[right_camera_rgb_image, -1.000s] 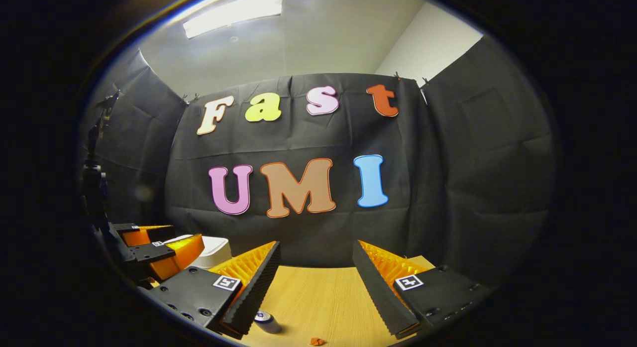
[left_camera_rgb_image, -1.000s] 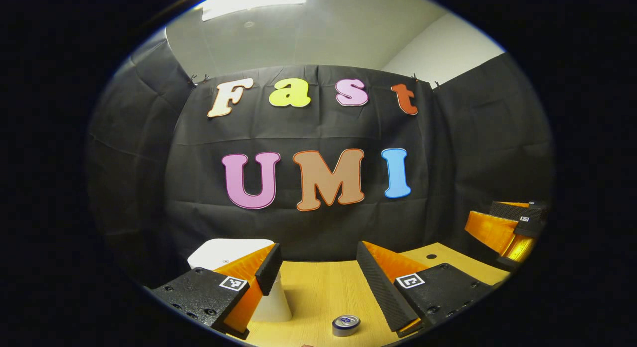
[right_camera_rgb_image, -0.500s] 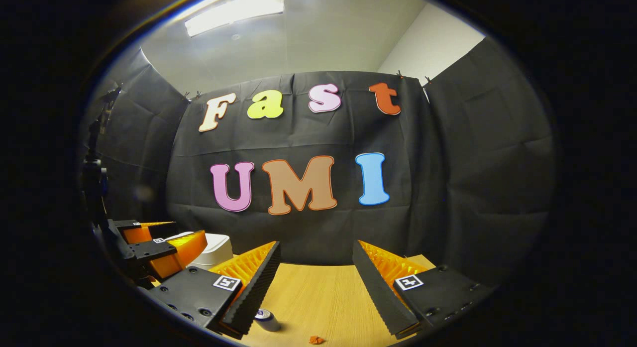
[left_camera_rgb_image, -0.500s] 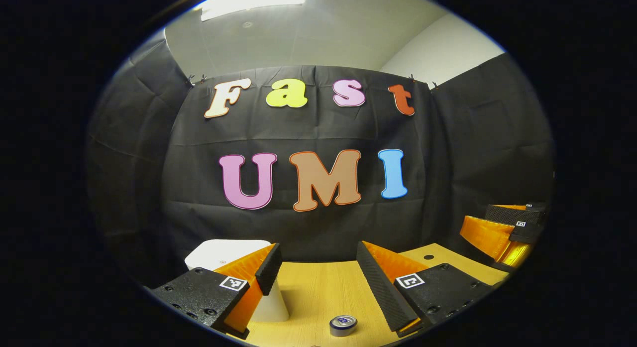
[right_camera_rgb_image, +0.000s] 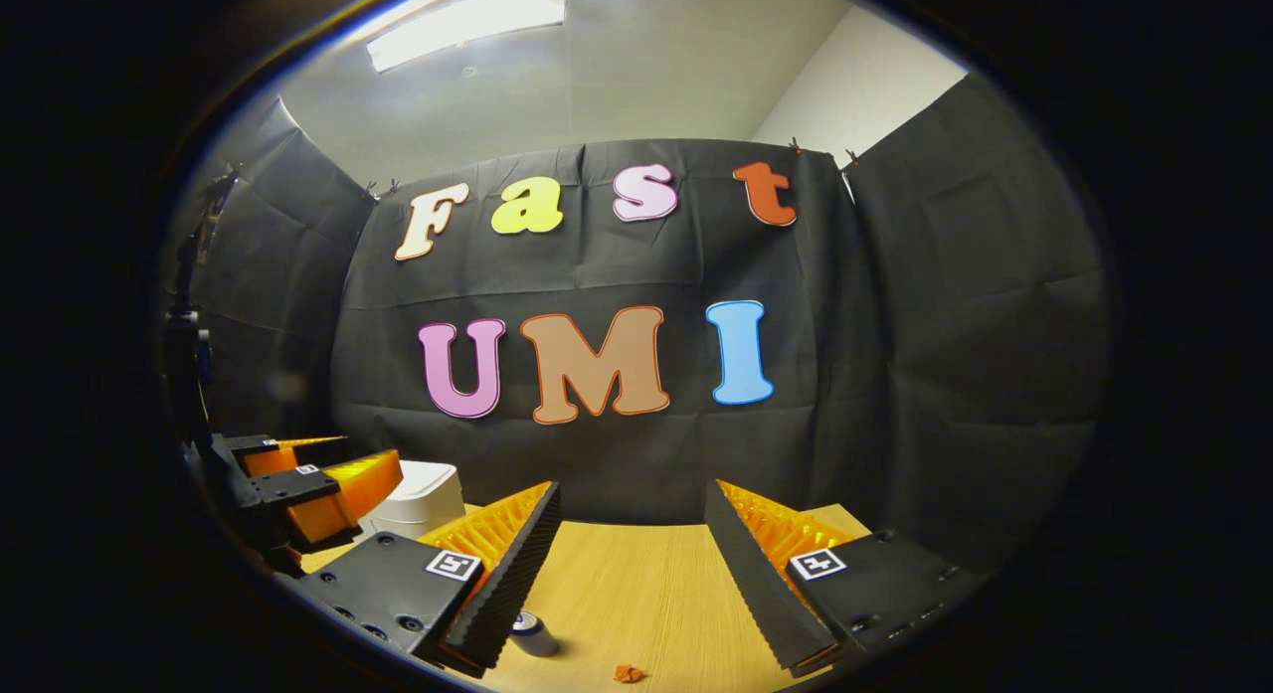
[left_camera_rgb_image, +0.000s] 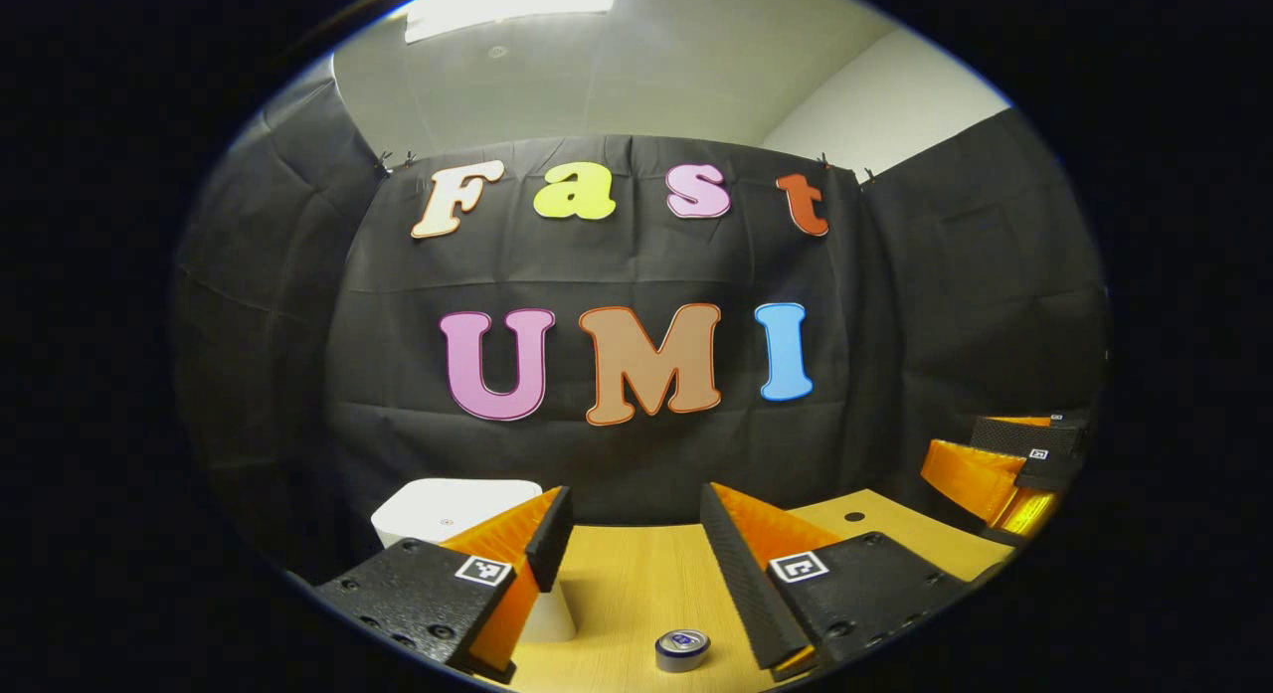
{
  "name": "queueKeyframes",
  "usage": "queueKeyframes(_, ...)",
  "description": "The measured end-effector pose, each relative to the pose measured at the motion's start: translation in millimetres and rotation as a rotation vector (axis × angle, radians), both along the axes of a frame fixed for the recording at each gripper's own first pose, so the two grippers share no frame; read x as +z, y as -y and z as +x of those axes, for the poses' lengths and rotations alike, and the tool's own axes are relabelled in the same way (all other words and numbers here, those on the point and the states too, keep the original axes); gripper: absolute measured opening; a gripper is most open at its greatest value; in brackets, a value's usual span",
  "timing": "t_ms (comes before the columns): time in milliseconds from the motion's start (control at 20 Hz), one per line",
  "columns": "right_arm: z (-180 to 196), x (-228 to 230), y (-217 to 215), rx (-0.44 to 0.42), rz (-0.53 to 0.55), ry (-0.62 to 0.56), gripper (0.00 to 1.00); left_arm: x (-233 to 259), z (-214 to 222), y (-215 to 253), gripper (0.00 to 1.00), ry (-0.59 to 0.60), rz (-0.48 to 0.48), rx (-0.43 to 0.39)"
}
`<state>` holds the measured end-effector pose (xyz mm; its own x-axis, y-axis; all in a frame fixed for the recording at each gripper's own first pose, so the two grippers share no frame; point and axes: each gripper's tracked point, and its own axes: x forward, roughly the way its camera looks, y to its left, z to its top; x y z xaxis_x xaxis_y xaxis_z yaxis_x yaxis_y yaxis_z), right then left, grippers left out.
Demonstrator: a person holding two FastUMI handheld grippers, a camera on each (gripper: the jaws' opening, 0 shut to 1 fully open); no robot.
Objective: Press the lid of the desktop garbage bin to open it, pick up the crumpled paper on the desktop and throw it into the bin, then pick up the pop can on the desktop and drop it into the bin, and finally close the garbage bin lid.
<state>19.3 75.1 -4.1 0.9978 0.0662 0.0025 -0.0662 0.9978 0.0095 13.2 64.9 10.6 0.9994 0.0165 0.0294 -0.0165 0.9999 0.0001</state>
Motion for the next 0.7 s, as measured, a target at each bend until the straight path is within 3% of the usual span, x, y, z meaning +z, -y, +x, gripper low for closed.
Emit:
queueKeyframes(50, 0.0, 0.6, -0.4, 0.001, 0.000, 0.001, 0.96, 1.6, -0.8, -0.5, 0.77, 0.003, 0.001, -0.001)
queueKeyframes(150, -0.2, 1.1, 0.2, 0.001, -0.002, 0.003, 0.96, 6.4, -1.0, 0.4, 0.65, 0.020, 0.000, -0.007)
queueKeyframes(300, -0.3, 1.1, 1.2, -0.001, 0.000, 0.004, 0.96, 6.9, 0.0, 6.9, 0.38, 0.024, 0.000, -0.034)
queueKeyframes(450, 1.0, 1.3, 0.5, 0.000, 0.002, 0.003, 0.96, 2.1, -0.3, 8.3, 0.23, 0.003, -0.004, -0.049)
queueKeyframes(600, 0.8, 0.8, -1.0, 0.001, -0.002, 0.006, 0.96, 6.5, 2.0, -7.3, 0.00, 0.010, -0.001, 0.000)
queueKeyframes(700, 2.4, 0.0, -2.1, 0.002, -0.004, 0.003, 0.96, 7.5, 1.9, -7.5, 0.00, 0.019, -0.011, 0.003)
